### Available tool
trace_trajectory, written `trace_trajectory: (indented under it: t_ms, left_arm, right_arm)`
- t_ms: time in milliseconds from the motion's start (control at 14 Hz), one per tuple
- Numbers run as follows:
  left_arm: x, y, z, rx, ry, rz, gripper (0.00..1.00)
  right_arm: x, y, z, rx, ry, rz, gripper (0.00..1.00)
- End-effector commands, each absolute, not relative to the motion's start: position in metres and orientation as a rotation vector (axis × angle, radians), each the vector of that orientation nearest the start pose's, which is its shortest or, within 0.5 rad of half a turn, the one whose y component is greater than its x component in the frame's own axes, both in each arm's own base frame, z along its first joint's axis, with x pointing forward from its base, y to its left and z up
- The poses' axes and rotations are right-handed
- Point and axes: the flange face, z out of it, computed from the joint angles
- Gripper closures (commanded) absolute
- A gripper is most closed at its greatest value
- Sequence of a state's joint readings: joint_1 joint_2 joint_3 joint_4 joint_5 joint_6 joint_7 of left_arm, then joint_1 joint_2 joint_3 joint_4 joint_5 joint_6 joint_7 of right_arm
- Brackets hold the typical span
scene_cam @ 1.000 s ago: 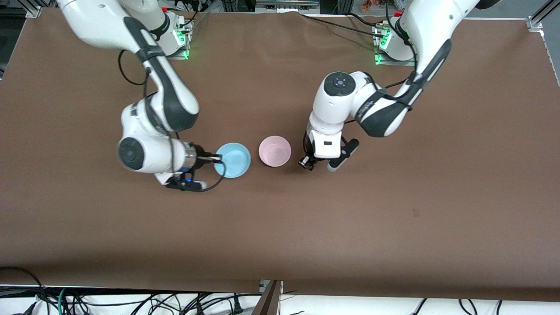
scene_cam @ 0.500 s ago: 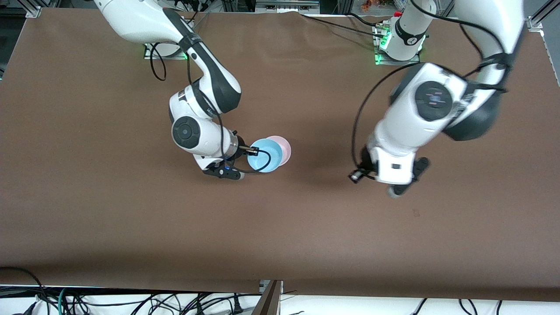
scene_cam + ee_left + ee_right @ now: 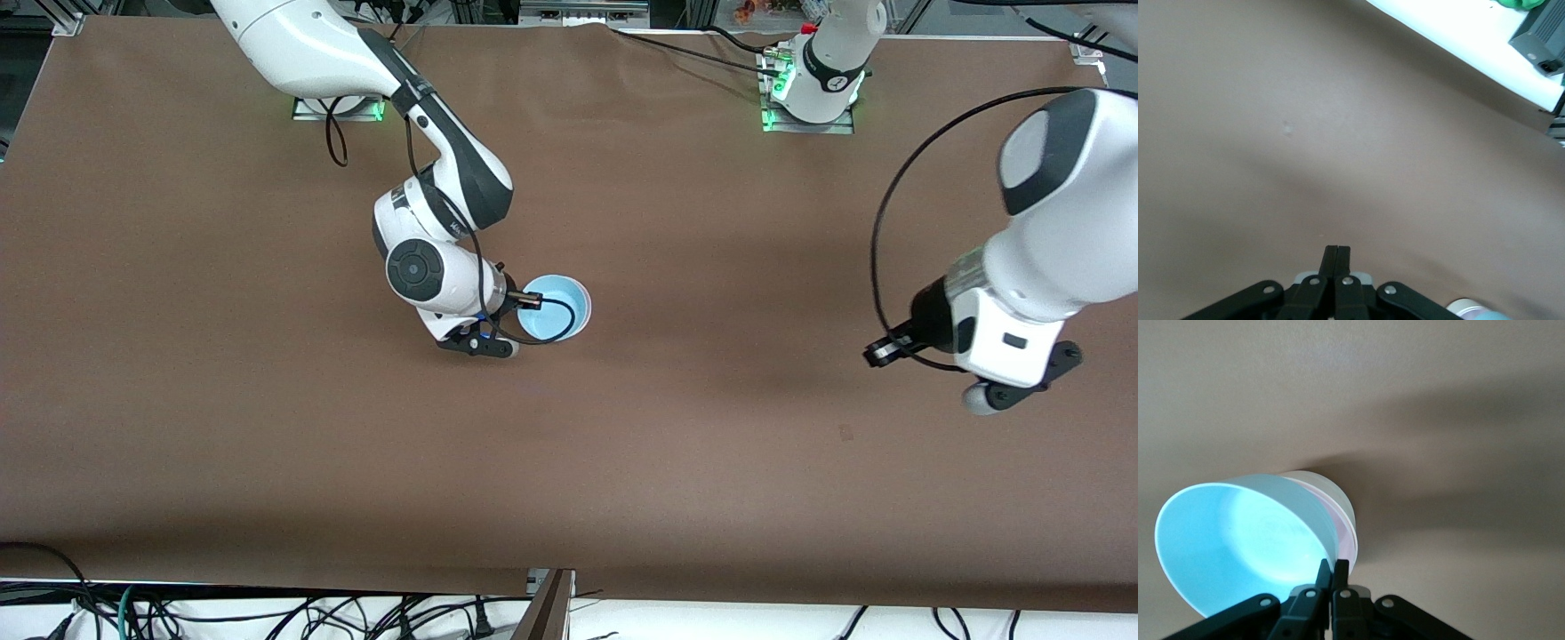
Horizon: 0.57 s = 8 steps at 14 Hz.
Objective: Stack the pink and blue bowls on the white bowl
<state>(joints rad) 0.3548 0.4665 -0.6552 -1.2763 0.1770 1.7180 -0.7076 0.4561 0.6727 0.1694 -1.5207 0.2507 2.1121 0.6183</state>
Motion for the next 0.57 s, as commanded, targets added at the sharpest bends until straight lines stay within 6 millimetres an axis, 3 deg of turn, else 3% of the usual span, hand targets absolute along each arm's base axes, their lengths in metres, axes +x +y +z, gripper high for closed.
trace_trajectory:
  t_ms: [0,286,500]
  left_arm:
    - [0.663,-0.071,0.54,-3.204,-0.557,0.034,0.92]
    - [0.649,-0.034,0.539,-3.212,-0.399,0.07,0.87]
    - [0.636,-0.02,0.535,-3.195,-0.283,0.082,0.83]
  right_arm:
    - [0.567,0.417,0.257,-2.915,0.226,0.343,1.0]
    - [0.566,0.419,0.252,-2.918,0.221,0.346,1.0]
    - [0.565,0.419,0.25,-2.921,0.218,0.349,1.0]
